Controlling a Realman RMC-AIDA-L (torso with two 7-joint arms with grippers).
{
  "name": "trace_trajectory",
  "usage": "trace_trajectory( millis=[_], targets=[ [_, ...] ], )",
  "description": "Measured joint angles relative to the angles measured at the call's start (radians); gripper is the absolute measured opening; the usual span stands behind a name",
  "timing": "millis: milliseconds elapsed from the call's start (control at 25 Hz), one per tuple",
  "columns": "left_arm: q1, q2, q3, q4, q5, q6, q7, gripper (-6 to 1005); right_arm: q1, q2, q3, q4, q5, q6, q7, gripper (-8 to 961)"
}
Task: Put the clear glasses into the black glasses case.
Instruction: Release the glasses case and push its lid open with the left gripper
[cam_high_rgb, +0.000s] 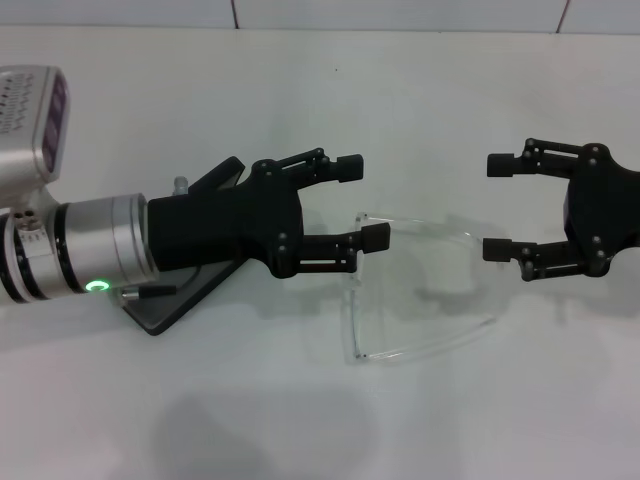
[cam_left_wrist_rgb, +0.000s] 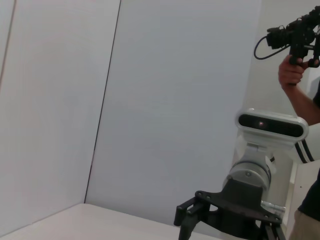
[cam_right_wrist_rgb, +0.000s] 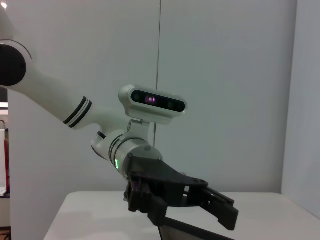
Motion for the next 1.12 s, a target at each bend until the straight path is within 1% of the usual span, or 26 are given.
trace_trajectory(
  millis=[280,360,400,520,640,720,800,880,1000,1040,1080,1120],
  targets=[
    [0.0,-0.003,-0.001,-0.002,0.005,-0.008,-0.001,890,-0.013,0.008,0.0,0.0,-0.001,0.009,0.0,853],
    [0.001,0.0,-0.001,0.0,0.006,-0.008,-0.004,891,-0.019,0.01,0.0,0.0,-0.001,0.009,0.0,853],
    [0.001,0.006,-0.001,0.004,0.006,-0.01,-0.013,891,-0.024,0.01,0.0,0.0,-0.001,0.009,0.0,853],
    [0.006,0.038,0.0,0.047,0.011,-0.045,-0.104,892,-0.03,0.011,0.007,-0.004,-0.001,0.002,0.0,853],
    [0.016,0.089,-0.001,0.155,0.066,-0.157,-0.281,892,-0.032,0.01,0.009,-0.009,-0.001,0.001,0.002,854],
    [0.024,0.118,-0.002,0.247,0.157,-0.233,-0.428,892,-0.032,0.009,0.009,-0.011,-0.001,0.001,0.004,854],
    [0.035,0.134,-0.012,0.343,0.284,-0.274,-0.567,891,-0.03,0.009,0.009,-0.012,-0.001,0.0,0.005,854],
    [0.043,0.127,-0.057,0.407,0.409,-0.283,-0.647,891,-0.03,0.01,0.009,-0.012,-0.001,0.0,0.005,854],
    [0.059,0.074,-0.174,0.493,0.619,-0.284,-0.708,891,-0.031,0.012,0.009,-0.012,-0.001,0.0,0.007,854],
    [0.062,0.058,-0.199,0.508,0.674,-0.284,-0.714,891,-0.03,0.012,0.009,-0.012,-0.001,0.0,0.007,853],
    [0.065,0.034,-0.236,0.524,0.742,-0.284,-0.719,891,-0.03,0.012,0.009,-0.012,-0.001,0.0,0.008,853],
    [0.065,0.024,-0.249,0.529,0.767,-0.283,-0.72,891,-0.029,0.013,0.009,-0.012,-0.001,0.0,0.009,853]
  ],
)
